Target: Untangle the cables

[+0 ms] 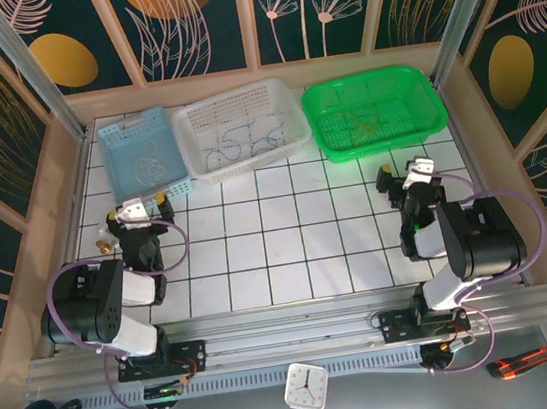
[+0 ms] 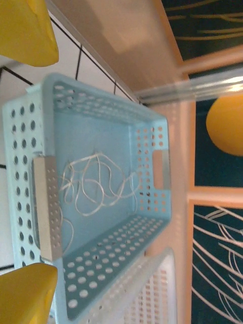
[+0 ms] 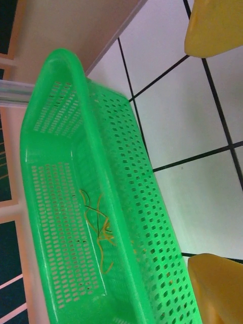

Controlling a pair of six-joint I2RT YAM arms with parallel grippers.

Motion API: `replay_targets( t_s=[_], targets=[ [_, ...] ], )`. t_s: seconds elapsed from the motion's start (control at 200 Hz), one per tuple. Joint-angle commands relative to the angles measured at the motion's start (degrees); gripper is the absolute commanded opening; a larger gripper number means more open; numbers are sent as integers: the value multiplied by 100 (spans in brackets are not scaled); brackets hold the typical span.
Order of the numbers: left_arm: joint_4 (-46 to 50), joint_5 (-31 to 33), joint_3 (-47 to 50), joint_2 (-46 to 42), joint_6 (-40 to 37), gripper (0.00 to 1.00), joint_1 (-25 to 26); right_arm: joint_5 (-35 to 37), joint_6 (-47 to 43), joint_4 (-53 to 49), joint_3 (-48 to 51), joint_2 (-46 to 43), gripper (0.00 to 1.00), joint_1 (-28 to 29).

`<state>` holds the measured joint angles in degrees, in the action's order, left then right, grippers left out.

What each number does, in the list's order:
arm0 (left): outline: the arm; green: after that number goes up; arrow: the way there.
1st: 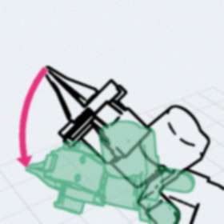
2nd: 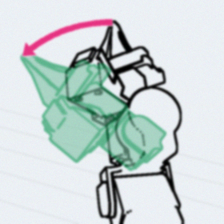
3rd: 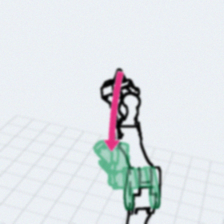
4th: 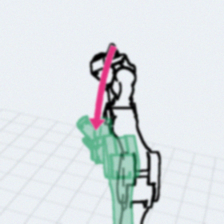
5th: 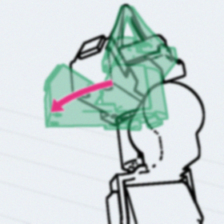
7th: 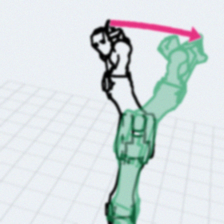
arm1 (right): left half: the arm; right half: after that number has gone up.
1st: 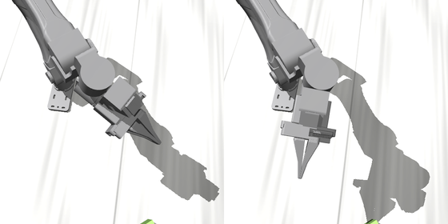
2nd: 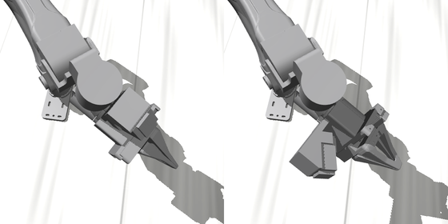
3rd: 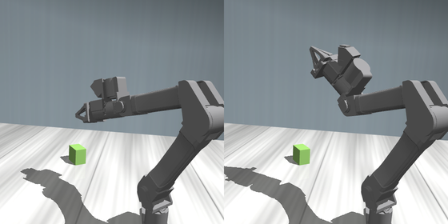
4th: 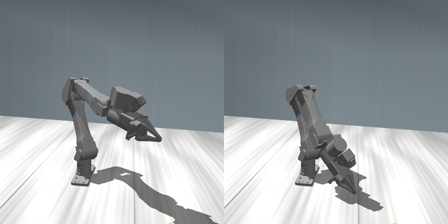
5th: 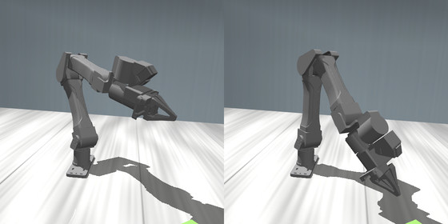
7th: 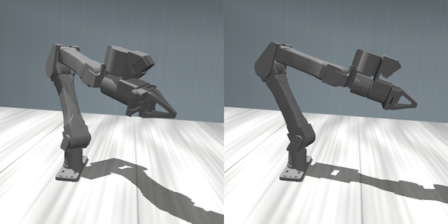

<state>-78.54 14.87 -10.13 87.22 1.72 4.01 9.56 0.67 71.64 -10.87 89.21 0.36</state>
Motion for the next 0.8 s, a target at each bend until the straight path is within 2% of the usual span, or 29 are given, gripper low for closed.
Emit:
replay_targets(
  t_s=[0.0,0.145,0.52,0.796],
  targets=[
    [198,-481,-182,19,52,99,-111,-696,-126,921,47,61,99,-21],
    [586,-825,-393,35,264,99,-368,-1209,69,319,-198,15,99,-302],
    [221,-395,-174,-16,395,99,-366,-1031,28,364,-193,26,99,-213],
    [155,-389,-132,-18,397,99,-370,-1035,29,352,-208,31,99,-217]
  ],
)
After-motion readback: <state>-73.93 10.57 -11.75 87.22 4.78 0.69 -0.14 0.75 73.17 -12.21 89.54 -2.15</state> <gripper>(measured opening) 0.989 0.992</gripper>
